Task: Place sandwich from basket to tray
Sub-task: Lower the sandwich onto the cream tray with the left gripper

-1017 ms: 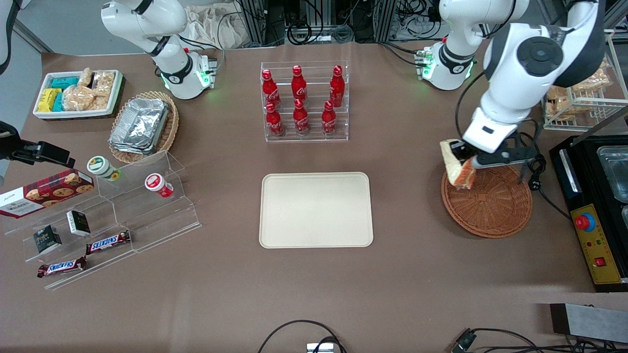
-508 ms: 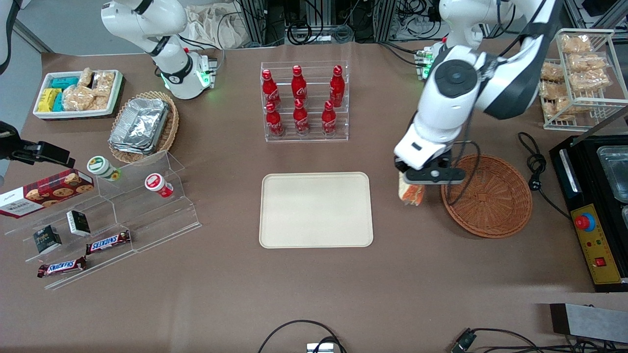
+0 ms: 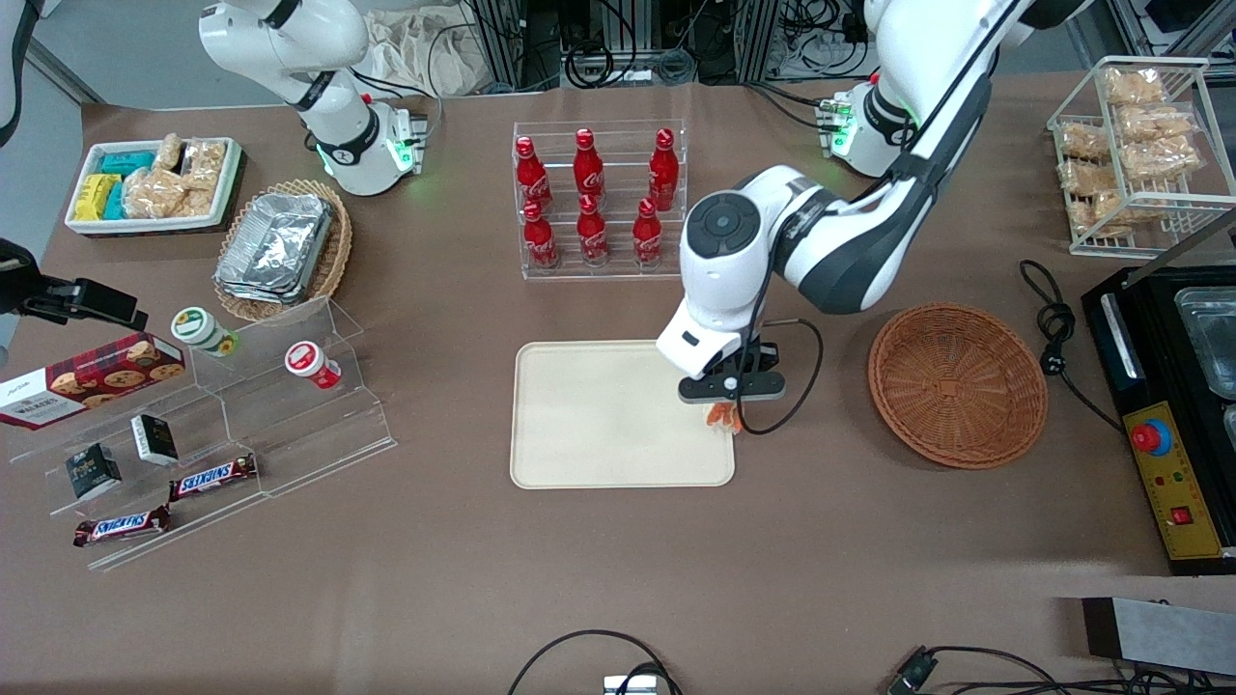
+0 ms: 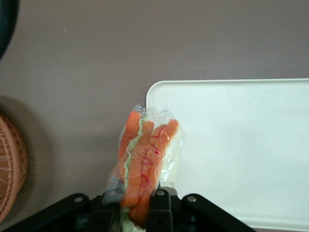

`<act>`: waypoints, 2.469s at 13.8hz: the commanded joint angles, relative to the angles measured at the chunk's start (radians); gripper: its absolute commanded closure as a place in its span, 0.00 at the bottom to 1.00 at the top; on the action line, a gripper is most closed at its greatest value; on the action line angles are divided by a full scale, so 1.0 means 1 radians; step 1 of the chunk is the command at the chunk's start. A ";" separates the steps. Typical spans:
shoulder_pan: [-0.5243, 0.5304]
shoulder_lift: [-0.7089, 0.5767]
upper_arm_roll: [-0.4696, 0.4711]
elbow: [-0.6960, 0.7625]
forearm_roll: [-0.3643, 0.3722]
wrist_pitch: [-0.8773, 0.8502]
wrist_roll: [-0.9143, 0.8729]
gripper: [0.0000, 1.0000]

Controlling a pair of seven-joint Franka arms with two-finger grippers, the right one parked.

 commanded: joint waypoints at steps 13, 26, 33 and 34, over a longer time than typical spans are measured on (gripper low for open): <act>-0.090 0.188 0.006 0.107 0.096 0.073 -0.112 1.00; -0.107 0.273 0.006 0.107 0.159 0.141 -0.121 1.00; -0.118 0.309 0.006 0.108 0.200 0.143 -0.144 0.90; -0.118 0.309 0.006 0.108 0.212 0.143 -0.150 0.83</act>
